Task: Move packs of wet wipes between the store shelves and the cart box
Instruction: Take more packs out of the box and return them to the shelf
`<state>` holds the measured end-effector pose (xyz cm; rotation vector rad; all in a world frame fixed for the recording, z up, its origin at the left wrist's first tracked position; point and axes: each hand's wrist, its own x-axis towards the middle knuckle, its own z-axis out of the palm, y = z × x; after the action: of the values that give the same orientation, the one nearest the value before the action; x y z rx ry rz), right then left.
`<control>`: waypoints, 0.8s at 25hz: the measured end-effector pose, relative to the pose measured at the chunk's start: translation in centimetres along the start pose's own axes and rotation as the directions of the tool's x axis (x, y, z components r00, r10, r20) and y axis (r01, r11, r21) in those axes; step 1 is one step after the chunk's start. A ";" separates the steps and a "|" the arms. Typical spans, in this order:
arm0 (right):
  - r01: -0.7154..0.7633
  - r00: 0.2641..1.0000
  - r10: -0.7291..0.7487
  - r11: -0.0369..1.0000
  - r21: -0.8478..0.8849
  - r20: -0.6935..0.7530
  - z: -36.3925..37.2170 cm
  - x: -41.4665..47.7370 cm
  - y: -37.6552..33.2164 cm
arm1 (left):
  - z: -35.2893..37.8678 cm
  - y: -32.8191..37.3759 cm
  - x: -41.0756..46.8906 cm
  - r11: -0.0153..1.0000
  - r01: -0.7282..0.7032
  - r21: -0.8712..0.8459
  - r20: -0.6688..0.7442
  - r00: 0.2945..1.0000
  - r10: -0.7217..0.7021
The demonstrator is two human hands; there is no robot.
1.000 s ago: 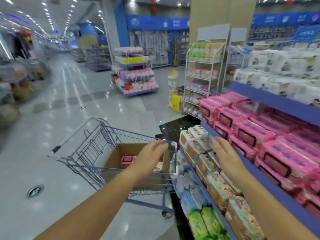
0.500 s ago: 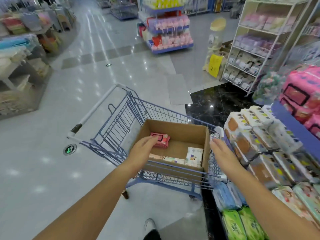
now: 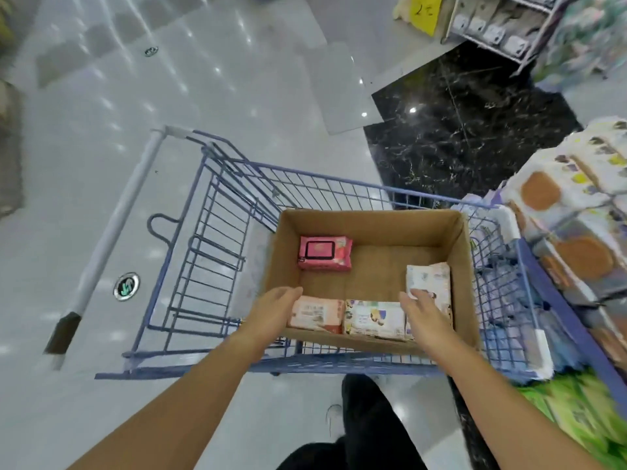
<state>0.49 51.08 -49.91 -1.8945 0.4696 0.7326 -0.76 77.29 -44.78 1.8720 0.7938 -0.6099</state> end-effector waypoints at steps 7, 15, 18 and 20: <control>-0.063 0.975 0.129 0.940 -0.334 0.181 3.3 14.3 2.8 | 2.4 -3.6 15.4 0.965 0.225 0.134 0.042 0.972 -0.232; 0.067 0.865 0.335 0.661 -0.747 0.375 7.0 24.2 7.4 | 5.2 -10.1 24.0 0.902 0.383 0.199 0.081 0.911 -0.404; 0.091 0.834 0.380 0.621 -0.779 0.400 7.6 25.6 7.8 | 6.8 -11.5 25.0 0.900 0.374 0.224 0.038 0.920 -0.391; 0.098 0.817 0.411 0.592 -0.800 0.404 7.7 26.3 7.6 | 7.1 -11.7 24.9 0.867 0.366 0.337 0.017 0.919 -0.395</control>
<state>13.10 54.93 -75.10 -2.2980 -0.1243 1.8101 6.48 80.84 -72.06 1.9812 1.0696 -1.1246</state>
